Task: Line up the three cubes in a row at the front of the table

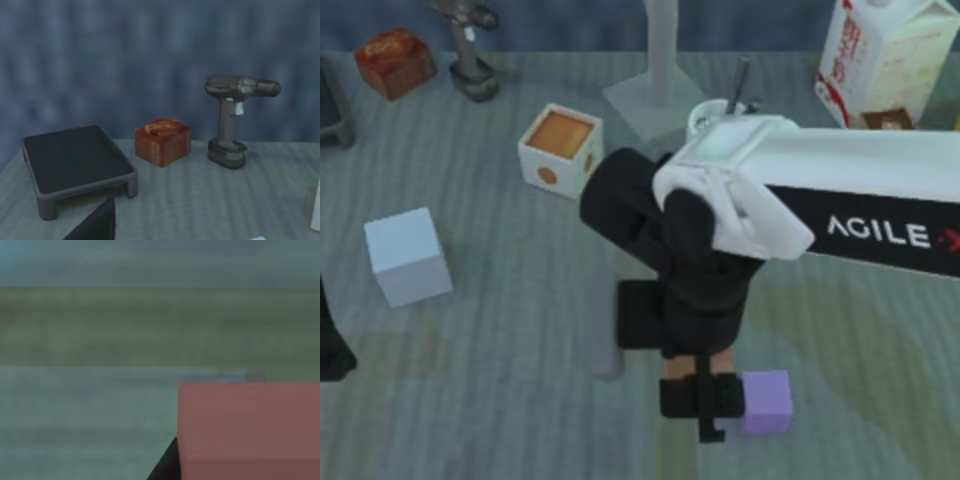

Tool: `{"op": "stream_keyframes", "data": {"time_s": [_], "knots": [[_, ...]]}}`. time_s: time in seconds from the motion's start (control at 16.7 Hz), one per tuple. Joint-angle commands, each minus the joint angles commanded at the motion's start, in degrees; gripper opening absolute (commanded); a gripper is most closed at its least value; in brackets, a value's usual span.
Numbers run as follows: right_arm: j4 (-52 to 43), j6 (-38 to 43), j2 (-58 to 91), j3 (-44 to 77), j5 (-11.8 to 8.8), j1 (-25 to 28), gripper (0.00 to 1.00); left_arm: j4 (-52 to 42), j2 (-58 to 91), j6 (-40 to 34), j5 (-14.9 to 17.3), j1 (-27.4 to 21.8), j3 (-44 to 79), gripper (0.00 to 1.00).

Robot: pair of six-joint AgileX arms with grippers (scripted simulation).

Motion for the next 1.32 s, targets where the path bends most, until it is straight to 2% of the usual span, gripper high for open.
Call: {"op": "stream_keyframes", "data": {"time_s": [0.3, 0.6, 1.32], "knots": [[10.29, 0.05, 3.46, -6.03, 0.07, 0.24, 0.0, 0.0, 0.0, 0.0, 0.0, 0.0, 0.0, 1.0], [12.02, -0.01, 4.34, -7.27, 0.09, 0.37, 0.0, 0.0, 0.0, 0.0, 0.0, 0.0, 0.0, 1.0], [12.02, -0.01, 4.34, -7.27, 0.09, 0.37, 0.9, 0.0, 0.0, 0.0, 0.0, 0.0, 0.0, 1.0]]}}
